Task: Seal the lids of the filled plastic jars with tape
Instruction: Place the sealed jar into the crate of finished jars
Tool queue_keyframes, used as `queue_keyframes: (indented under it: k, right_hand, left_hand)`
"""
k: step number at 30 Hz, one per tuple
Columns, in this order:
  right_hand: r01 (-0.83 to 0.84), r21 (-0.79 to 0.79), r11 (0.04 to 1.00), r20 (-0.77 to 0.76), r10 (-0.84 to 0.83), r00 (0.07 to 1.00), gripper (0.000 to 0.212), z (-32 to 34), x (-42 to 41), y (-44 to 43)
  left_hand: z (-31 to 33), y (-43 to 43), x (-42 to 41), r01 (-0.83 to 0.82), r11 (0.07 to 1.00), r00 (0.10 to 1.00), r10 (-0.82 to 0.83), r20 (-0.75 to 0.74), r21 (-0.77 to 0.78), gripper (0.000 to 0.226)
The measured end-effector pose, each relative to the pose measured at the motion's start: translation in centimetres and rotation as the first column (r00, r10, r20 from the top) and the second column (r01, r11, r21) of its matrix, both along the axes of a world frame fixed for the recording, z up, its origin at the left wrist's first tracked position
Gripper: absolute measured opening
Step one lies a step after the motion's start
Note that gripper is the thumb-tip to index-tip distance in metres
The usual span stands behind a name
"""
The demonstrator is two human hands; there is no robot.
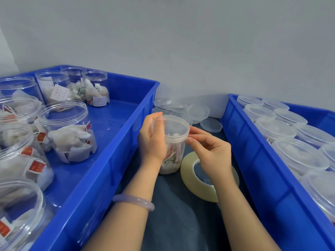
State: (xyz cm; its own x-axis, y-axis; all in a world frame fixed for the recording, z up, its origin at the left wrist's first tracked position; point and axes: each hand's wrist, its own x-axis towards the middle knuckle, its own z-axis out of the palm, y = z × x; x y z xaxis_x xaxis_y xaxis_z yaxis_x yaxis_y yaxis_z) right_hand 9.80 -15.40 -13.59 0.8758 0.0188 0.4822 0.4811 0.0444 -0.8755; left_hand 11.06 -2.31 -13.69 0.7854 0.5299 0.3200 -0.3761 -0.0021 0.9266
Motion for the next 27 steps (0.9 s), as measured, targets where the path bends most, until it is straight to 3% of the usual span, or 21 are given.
queue_keyframes:
  k: [4, 9, 13, 17, 20, 22, 25, 27]
  right_hand:
    - [0.028, -0.146, 0.989, 0.008, -0.028, 1.0, 0.015, 0.3, -0.1, -0.3]
    - [-0.142, -0.243, 0.96, -0.076, 0.127, 0.989, 0.026, 1.8, 0.0, -1.8]
    - [-0.026, -0.306, 0.952, -0.072, 0.005, 0.997, 0.012, 1.2, 0.5, -1.6]
    - [0.029, -0.249, 0.968, -0.057, -0.044, 0.997, 0.005, 0.7, 1.3, -1.1]
    - [0.143, -0.209, 0.967, -0.092, -0.165, 0.982, 0.014, -0.1, 1.4, -0.2]
    - [0.215, -0.098, 0.972, -0.146, -0.228, 0.963, 0.02, 0.1, 1.5, 0.6]
    - [0.157, 0.138, 0.978, -0.169, -0.133, 0.977, 0.013, 1.6, 1.6, 1.9]
    - [0.137, 0.139, 0.981, -0.191, -0.11, 0.976, 0.033, 2.0, 1.4, 3.5]
  left_hand:
    - [0.0, 0.0, 0.3, -0.012, 1.0, 1.0, 0.012, 0.002, 0.018, 0.046]
    - [0.0, 0.3, 0.5, -0.019, 1.0, 1.0, 0.019, -0.012, -0.007, 0.034]
    - [-0.1, 0.5, 0.6, 0.002, 1.0, 1.0, -0.002, 0.008, -0.018, 0.028]
    - [-0.2, 0.7, 0.7, 0.014, 1.0, 1.0, -0.014, 0.013, -0.009, 0.03]
    - [-0.3, 0.6, 0.8, 0.112, 0.994, 0.993, -0.111, 0.034, -0.022, 0.036]
    - [-0.4, -0.2, 0.6, 0.12, 0.993, 0.992, -0.119, 0.041, -0.003, 0.04]
    - [-0.5, -1.0, 0.4, 0.046, 0.999, 0.998, -0.047, 0.045, 0.01, 0.041]
    - [-0.4, -1.0, 0.4, 0.09, 0.996, 0.994, -0.09, 0.058, 0.0, 0.039]
